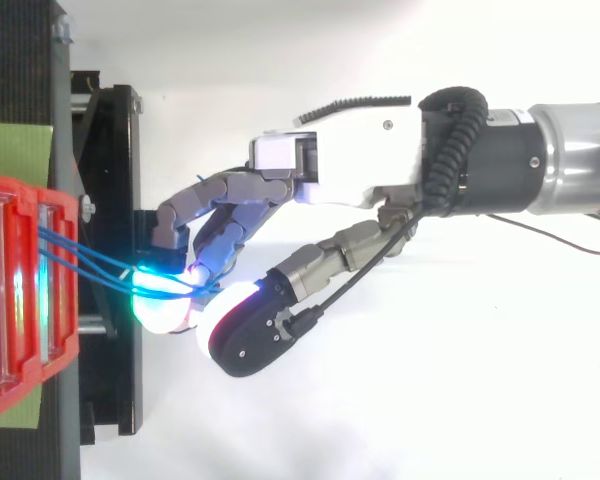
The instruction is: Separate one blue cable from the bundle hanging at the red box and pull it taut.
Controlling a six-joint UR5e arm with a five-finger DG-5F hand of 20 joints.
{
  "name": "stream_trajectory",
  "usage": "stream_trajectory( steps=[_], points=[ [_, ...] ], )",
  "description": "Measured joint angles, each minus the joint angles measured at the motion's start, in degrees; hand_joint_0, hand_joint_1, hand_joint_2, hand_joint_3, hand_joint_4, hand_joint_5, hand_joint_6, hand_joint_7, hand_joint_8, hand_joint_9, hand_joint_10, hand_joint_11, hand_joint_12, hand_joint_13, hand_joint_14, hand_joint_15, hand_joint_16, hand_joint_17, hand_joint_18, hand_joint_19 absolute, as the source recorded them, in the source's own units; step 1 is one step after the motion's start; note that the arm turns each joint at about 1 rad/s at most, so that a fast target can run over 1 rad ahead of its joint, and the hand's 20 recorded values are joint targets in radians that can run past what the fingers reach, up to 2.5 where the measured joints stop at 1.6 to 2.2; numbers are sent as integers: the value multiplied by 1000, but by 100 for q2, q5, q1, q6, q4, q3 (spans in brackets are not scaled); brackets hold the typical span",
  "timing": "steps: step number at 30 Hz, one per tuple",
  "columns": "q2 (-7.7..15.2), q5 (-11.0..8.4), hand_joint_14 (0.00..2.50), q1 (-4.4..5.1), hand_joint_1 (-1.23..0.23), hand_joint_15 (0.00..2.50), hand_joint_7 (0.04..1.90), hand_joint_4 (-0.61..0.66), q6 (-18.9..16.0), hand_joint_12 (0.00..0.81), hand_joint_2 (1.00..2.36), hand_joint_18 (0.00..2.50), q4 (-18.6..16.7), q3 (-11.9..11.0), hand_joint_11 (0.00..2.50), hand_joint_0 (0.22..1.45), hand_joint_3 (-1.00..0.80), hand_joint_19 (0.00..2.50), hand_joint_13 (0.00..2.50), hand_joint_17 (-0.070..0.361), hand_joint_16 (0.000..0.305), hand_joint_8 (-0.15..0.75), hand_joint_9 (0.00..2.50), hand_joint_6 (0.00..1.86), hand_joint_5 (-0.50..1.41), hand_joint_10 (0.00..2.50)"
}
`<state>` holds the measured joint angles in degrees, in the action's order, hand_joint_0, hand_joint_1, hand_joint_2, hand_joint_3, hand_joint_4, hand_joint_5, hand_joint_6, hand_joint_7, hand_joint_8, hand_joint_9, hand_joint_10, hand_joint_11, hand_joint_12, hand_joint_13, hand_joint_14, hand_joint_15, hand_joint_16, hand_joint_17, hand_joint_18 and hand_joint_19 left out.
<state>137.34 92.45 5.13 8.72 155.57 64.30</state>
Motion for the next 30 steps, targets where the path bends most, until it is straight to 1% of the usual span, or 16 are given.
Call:
stream_trajectory(
  steps=[8,14,21,28,30],
  points=[
    [-189,-52,14,6,-493,370,999,293,53,317,1009,464,14,-4,513,629,-409,441,766,77,34,294,887,503,-135,16],
    [-269,-71,14,6,-511,371,1022,289,112,318,1010,462,53,-4,525,625,-402,441,766,76,34,298,894,503,-133,17],
    [-285,-85,15,12,-485,372,1048,267,122,320,1010,462,107,-2,518,628,-402,449,771,76,34,296,913,503,-127,19],
    [-287,-86,14,-2,-498,372,1060,262,115,320,1009,464,201,2,535,626,-410,439,772,76,34,296,919,503,-126,17],
    [-287,-86,16,-12,-509,378,1057,265,114,320,1007,462,228,2,537,609,-437,448,772,77,34,299,916,503,-127,17]
  ],
)
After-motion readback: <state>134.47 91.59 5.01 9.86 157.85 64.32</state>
